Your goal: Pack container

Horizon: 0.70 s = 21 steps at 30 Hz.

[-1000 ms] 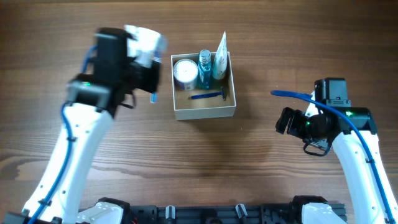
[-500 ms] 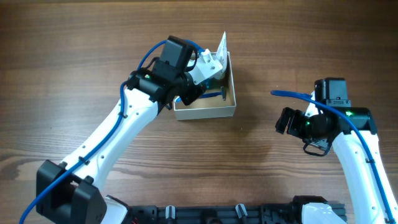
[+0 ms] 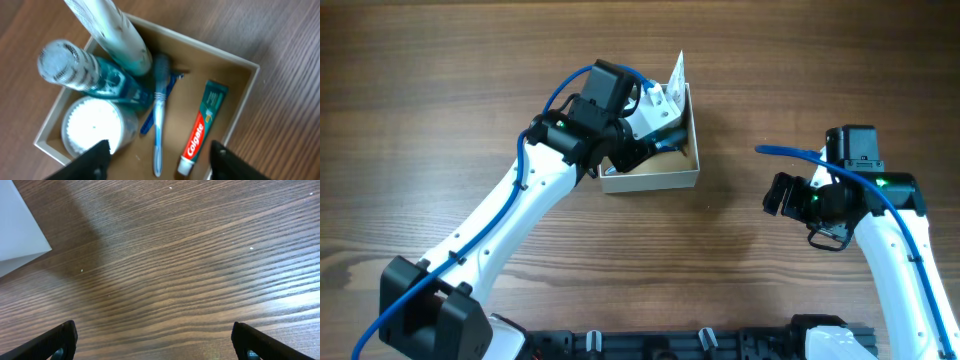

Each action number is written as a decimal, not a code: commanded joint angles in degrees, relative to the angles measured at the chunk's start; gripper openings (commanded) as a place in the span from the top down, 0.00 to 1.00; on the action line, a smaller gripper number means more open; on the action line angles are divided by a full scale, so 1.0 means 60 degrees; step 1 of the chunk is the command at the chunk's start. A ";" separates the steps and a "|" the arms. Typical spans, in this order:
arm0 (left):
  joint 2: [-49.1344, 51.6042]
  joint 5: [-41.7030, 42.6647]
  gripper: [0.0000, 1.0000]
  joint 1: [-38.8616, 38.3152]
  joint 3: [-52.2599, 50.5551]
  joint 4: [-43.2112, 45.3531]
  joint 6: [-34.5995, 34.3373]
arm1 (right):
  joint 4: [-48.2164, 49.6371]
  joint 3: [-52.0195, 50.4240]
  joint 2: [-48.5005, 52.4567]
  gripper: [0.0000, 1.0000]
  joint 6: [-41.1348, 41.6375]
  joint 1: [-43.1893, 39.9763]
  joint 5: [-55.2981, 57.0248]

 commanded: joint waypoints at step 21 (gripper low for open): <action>-0.1519 -0.2022 0.00 0.3931 0.0000 -0.1366 -0.7231 | 0.2288 0.2696 0.0036 0.00 -0.1257 0.0525 0.0980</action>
